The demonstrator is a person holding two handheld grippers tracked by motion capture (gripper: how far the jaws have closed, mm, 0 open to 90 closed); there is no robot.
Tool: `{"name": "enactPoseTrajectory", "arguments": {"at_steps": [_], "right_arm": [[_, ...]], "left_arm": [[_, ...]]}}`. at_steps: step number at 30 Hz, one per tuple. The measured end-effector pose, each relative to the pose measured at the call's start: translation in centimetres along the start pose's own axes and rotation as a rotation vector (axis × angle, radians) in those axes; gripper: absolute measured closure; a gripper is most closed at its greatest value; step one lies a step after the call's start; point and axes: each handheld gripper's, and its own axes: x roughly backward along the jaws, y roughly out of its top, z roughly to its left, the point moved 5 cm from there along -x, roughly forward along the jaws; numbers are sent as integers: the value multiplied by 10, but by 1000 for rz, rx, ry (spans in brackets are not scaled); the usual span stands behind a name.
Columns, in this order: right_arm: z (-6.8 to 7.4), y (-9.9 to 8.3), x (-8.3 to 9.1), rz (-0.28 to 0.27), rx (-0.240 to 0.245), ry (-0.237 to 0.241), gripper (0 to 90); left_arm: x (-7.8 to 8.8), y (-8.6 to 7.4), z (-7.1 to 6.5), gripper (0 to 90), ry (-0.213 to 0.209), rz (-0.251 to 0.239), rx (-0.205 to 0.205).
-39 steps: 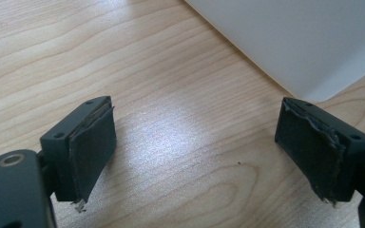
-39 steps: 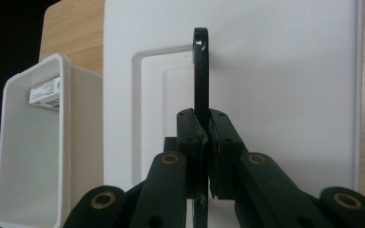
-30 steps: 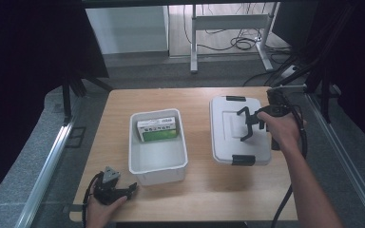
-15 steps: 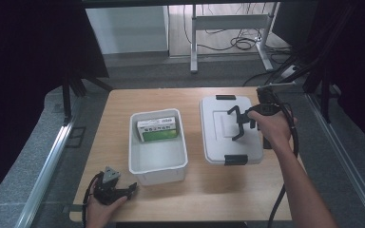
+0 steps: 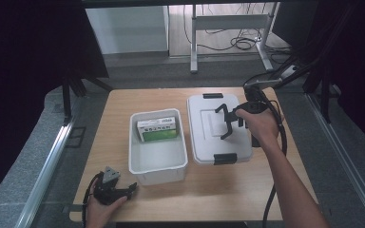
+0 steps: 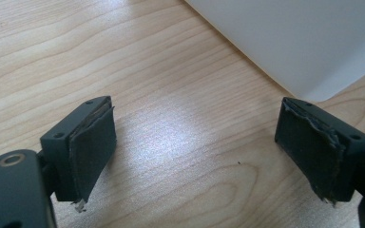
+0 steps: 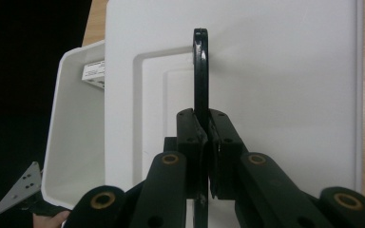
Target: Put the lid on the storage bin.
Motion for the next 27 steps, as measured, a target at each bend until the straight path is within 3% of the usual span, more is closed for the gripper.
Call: {"name": "enactPoseTrajectory", "arguments": {"at_steps": [27], "right_arm": [[55, 4, -6, 11, 53, 66, 849]], "left_arm": [[0, 0, 0, 135, -1, 3, -4]]}}
